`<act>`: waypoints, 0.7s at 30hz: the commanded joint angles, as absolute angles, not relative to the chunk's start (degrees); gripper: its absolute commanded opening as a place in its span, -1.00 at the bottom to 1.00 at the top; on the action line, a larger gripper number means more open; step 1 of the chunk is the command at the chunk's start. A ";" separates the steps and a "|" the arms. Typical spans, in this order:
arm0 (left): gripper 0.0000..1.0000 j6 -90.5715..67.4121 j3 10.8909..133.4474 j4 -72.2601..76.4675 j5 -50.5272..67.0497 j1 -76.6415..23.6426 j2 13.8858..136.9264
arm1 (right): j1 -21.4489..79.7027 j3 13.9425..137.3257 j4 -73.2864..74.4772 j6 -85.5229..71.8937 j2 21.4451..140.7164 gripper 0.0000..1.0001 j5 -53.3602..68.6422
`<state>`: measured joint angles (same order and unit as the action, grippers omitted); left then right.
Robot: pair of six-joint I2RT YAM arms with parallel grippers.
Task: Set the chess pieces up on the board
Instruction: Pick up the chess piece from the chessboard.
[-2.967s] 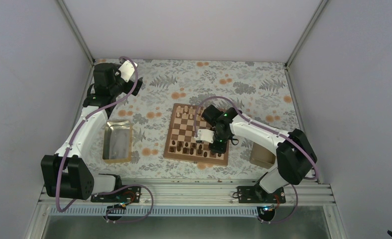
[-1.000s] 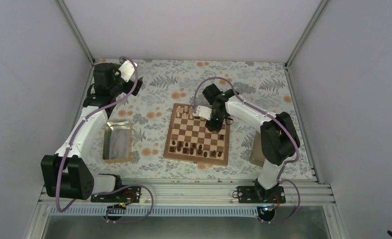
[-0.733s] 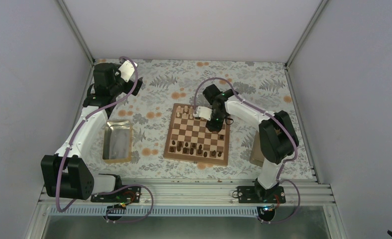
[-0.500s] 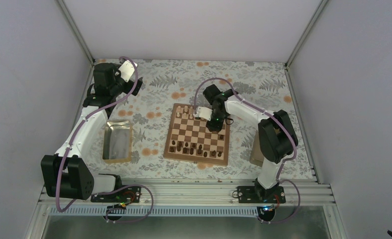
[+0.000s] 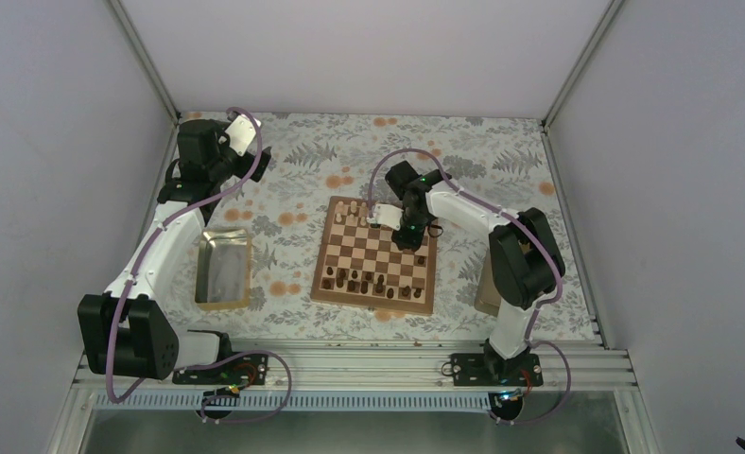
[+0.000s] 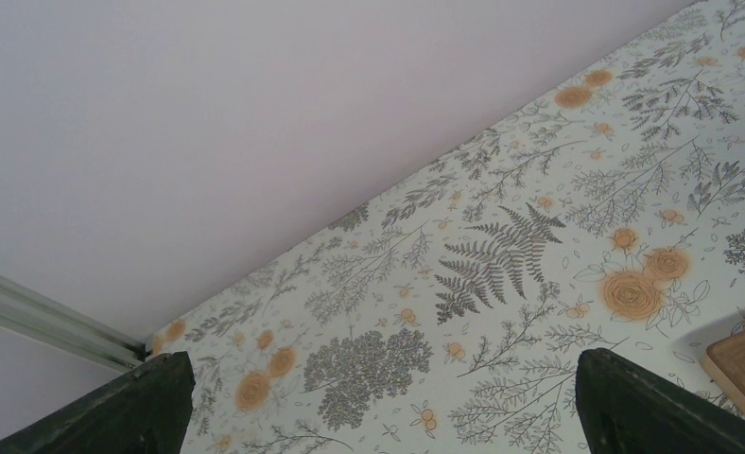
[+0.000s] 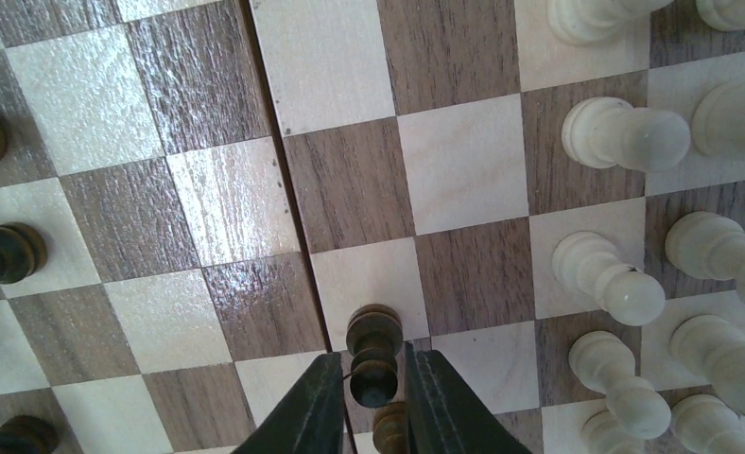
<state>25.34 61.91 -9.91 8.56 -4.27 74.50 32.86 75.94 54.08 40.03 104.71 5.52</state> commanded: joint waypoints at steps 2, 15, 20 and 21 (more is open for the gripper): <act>1.00 26.10 61.51 -8.60 8.55 -3.95 73.94 | 32.49 76.60 54.76 40.41 105.56 -0.67 6.42; 1.00 26.02 61.67 -8.70 8.53 -3.95 73.75 | 33.18 77.40 57.88 39.21 101.08 -0.91 7.73; 1.00 25.96 61.75 -8.83 8.42 -3.91 73.57 | 36.05 76.81 59.42 37.71 98.39 -0.91 8.10; 1.00 25.98 61.78 -8.91 8.44 -3.94 73.57 | 36.95 76.50 59.75 37.52 97.94 -0.91 8.27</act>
<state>25.36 61.91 -9.93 8.56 -4.25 74.50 33.91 76.07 57.47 39.22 101.34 6.52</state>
